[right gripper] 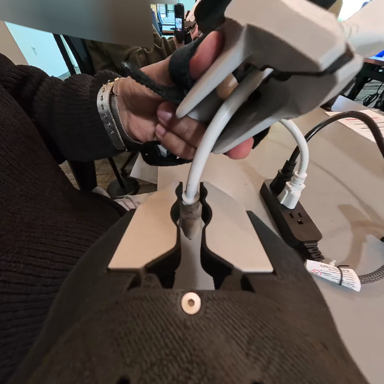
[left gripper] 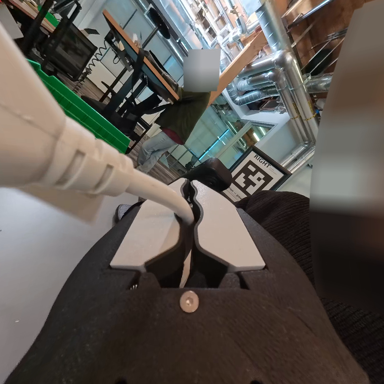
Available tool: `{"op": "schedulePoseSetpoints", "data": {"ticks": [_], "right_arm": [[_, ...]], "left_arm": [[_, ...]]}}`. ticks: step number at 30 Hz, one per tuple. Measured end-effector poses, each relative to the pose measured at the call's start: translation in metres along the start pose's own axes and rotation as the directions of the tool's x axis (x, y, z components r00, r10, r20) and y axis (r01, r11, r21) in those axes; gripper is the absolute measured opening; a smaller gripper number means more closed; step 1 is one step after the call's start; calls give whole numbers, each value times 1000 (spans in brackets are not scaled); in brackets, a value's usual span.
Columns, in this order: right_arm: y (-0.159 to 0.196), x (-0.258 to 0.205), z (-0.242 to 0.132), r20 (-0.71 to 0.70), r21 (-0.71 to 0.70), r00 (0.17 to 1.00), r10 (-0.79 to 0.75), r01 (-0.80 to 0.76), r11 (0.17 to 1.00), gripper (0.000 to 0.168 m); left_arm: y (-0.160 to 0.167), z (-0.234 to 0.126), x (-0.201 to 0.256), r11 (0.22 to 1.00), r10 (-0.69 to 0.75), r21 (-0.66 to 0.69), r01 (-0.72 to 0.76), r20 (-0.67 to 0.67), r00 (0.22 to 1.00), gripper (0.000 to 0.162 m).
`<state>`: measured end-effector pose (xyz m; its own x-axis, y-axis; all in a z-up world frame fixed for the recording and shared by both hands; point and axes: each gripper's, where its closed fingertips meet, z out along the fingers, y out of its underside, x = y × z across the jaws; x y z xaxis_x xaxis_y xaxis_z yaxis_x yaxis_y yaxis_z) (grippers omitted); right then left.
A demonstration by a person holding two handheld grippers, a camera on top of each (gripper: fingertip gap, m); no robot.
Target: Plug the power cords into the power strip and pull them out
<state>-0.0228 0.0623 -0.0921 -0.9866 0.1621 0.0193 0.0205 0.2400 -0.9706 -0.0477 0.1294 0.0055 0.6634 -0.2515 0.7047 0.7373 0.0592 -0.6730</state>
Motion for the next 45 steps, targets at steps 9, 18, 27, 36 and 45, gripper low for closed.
{"op": "schedulePoseSetpoints", "data": {"ticks": [9, 18, 27, 36, 45], "right_arm": [[2, 0, 3, -19, -21, 999, -26, 25, 999, 13], [-28, 70, -11, -90, 129, 993, 76, -64, 990, 13], [-13, 142, 26, -104, 27, 994, 14, -11, 1000, 13], [28, 147, 64, -3, -136, 997, 77, -76, 988, 13], [30, 148, 62, 18, -164, 993, 120, -116, 980, 13]], "left_arm": [[-2, 2, 7, 1000, 17, 12, -17, -33, 999, 0], [-56, 17, -11, 987, 143, -82, -135, 98, 985, 63], [-135, -39, -54, 981, 179, 24, -191, 255, 950, 3], [-110, -79, -102, 987, 146, -134, -91, 486, 862, 4], [-112, -79, -109, 983, 160, -156, -92, 507, 847, 6]]}}
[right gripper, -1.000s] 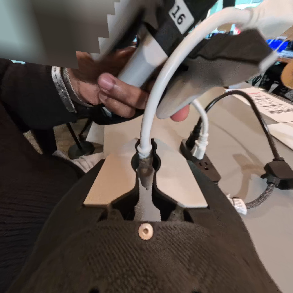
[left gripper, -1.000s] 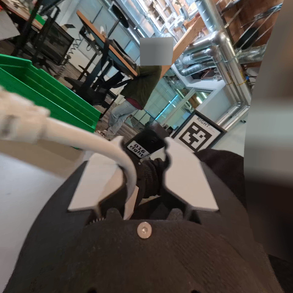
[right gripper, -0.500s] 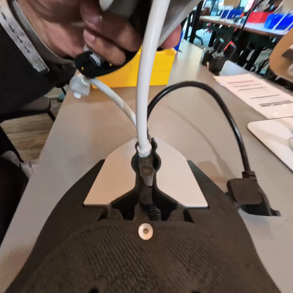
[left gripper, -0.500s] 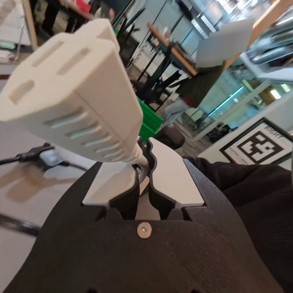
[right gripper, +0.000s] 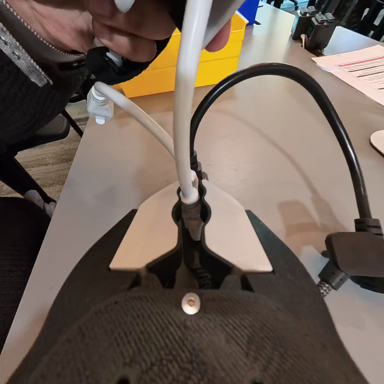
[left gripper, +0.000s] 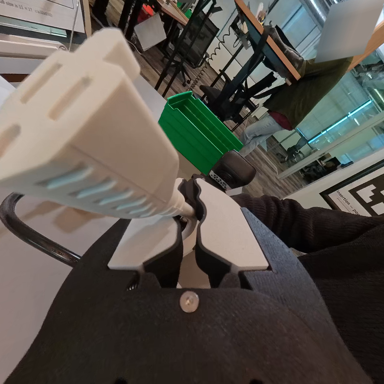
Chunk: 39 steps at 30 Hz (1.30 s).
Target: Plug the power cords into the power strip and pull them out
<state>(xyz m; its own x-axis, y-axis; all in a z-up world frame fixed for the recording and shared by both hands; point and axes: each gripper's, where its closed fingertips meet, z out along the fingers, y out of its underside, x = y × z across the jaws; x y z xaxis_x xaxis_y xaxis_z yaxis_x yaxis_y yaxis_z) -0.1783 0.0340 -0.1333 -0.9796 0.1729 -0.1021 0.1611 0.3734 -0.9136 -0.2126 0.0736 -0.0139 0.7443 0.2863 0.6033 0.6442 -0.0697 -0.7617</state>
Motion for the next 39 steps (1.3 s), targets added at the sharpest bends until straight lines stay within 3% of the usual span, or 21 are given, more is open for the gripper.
{"op": "schedulePoseSetpoints", "data": {"ticks": [9, 21, 23, 24, 27, 30, 32, 39], "right_arm": [[3, -10, -3, 170, -9, 985, -35, 37, 999, 14], [6, -10, -2, 175, 1, 984, 9, -10, 1000, 15], [3, -7, -7, 151, 10, 985, 78, -81, 997, 46], [-3, -5, -12, 145, 50, 985, 99, -107, 993, 50], [-23, -3, -29, 127, 176, 988, 91, -112, 978, 36], [-17, -5, -26, 67, 113, 998, -6, -2, 994, 27], [-15, -10, -23, 47, 97, 996, -76, 71, 993, 12], [-13, -8, -22, 4, 127, 989, -145, 143, 982, 9]], "left_arm": [[11, -2, 11, 998, 67, -23, -66, 30, 997, 6], [24, -8, 4, 997, 68, -50, -67, 30, 997, 8], [25, -10, 4, 998, 55, -42, -54, 17, 998, 8], [25, -10, 4, 997, 58, -42, -57, 20, 998, 8], [25, -11, 2, 997, 67, -39, -66, 24, 997, 8], [23, -10, 1, 997, 65, -30, -65, 18, 998, 9], [23, -11, 0, 998, 63, -25, -63, 16, 998, 9], [24, -10, -5, 997, 70, -29, -69, 33, 997, 10]]}}
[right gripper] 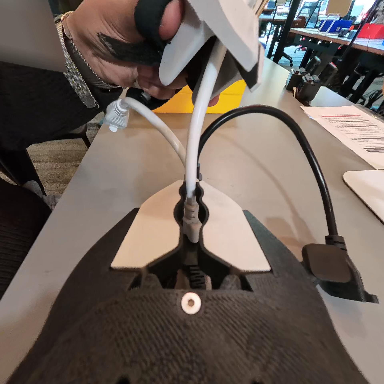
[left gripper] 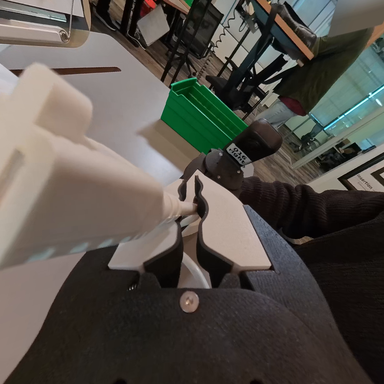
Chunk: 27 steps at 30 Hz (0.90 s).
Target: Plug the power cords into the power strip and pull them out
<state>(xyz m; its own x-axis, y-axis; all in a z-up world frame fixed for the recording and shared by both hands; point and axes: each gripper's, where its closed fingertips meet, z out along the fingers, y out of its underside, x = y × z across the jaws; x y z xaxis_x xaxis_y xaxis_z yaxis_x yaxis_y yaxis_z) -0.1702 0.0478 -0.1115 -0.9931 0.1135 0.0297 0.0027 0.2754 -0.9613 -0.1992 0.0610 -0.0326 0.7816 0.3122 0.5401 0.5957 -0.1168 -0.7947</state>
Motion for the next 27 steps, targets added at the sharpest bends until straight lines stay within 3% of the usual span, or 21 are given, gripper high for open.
{"op": "schedulePoseSetpoints", "data": {"ticks": [4, 14, 18, 20, 23, 27], "right_arm": [[2, 0, 1, 4, 67, 1000, 21, -22, 998, 10], [9, 1, 4, -28, 30, 999, 47, -46, 998, 10], [12, 2, -2, -14, -215, 995, 98, -99, 972, 12], [11, 10, -11, -42, -360, 999, 29, -42, 932, 34], [13, 6, -18, 26, -555, 999, -21, 32, 831, 20], [16, 1, -12, 82, -666, 996, -32, 78, 742, 13]], "left_arm": [[1, 0, -3, 1000, 18, -5, -18, 27, 999, 10], [-1, 1, -4, 999, 53, 0, -53, 48, 997, 9], [3, 1, -6, 999, 35, -13, -34, 37, 999, 10], [1, 3, -3, 999, 41, -7, -41, 32, 999, 9], [1, 3, -5, 997, 68, -25, -67, 57, 996, 9], [0, 2, -6, 998, 59, -15, -58, 56, 997, 9]]}}
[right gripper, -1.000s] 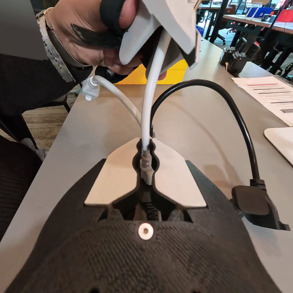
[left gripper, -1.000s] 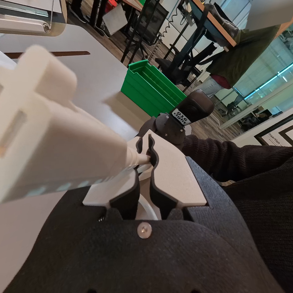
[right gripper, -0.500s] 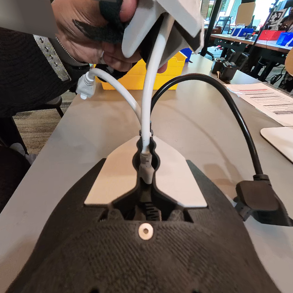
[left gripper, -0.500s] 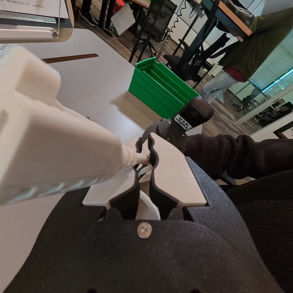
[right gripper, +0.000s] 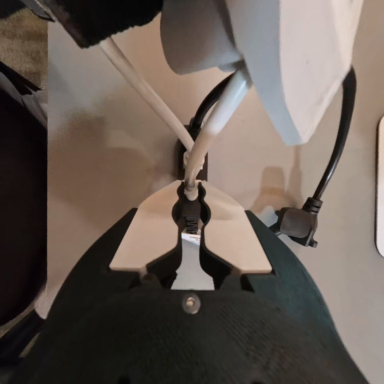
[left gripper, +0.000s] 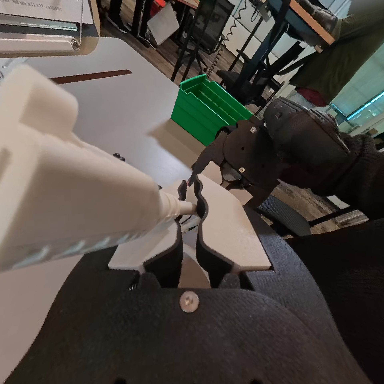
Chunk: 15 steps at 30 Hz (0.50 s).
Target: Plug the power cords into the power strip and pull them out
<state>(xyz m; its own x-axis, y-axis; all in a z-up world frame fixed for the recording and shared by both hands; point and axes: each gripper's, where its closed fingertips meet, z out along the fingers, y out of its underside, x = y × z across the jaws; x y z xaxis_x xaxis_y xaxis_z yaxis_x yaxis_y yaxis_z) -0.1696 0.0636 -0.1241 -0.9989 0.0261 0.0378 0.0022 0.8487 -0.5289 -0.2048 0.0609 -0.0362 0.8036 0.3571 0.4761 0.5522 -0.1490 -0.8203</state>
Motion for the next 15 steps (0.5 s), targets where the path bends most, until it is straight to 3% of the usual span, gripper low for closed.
{"op": "schedulePoseSetpoints", "data": {"ticks": [11, 15], "right_arm": [[2, 2, 0, -18, -271, 1000, -11, 6, 963, 18], [11, -3, 8, 5, -354, 999, -38, 38, 935, 26]], "left_arm": [[2, -2, -7, 1000, -18, 12, 18, -15, 1000, 11], [3, -3, -11, 999, -30, 17, 30, -18, 999, 12]]}}
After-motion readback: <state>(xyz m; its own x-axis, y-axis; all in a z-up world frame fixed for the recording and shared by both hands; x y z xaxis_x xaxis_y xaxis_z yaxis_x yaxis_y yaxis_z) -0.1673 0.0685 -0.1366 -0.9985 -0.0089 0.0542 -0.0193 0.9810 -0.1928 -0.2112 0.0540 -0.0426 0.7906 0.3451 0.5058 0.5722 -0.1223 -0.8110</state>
